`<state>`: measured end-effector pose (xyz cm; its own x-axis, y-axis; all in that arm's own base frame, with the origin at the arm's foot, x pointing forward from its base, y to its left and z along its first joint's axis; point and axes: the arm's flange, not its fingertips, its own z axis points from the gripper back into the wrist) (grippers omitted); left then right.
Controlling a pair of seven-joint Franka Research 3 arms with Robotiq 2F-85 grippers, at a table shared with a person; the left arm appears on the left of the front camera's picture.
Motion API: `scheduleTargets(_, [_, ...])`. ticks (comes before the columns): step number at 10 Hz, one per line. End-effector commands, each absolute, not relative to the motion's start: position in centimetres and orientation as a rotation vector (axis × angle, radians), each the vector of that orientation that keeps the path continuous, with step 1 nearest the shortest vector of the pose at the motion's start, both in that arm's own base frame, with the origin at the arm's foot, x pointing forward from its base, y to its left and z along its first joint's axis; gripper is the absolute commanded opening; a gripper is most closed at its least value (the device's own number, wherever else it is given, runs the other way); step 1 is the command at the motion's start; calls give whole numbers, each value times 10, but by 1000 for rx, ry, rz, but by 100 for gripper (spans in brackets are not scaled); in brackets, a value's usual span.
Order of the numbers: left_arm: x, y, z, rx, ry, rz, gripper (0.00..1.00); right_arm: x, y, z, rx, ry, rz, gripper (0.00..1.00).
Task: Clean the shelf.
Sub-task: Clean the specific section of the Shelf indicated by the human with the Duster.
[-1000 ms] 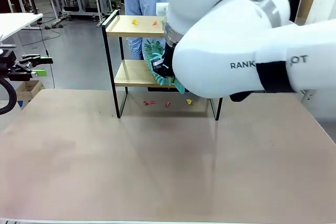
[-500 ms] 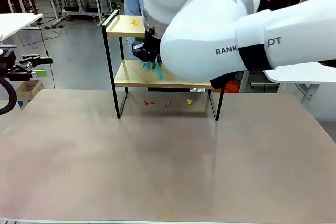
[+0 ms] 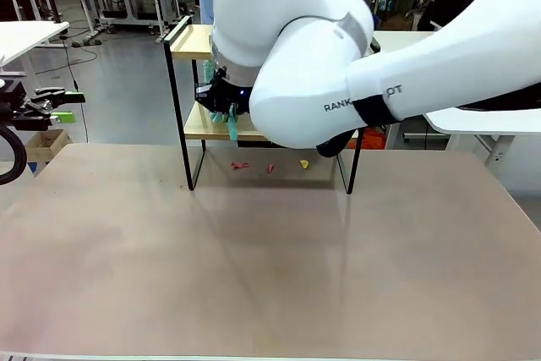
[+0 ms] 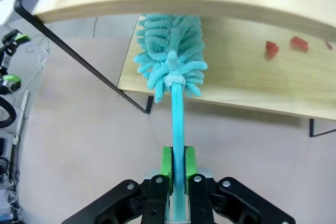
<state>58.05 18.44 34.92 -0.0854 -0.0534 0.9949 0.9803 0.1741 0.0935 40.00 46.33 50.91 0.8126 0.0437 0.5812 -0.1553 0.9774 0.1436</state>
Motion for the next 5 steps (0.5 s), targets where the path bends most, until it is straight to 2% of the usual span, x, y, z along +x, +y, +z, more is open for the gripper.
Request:
scheduleTargets(1, [580, 183, 352, -995, -1325, -1172, 100, 407, 481, 504, 222, -599, 85, 12])
scheduleTargets(5, [580, 183, 352, -995, -1325, -1172, 100, 406, 475, 490, 197, -568, 104, 12])
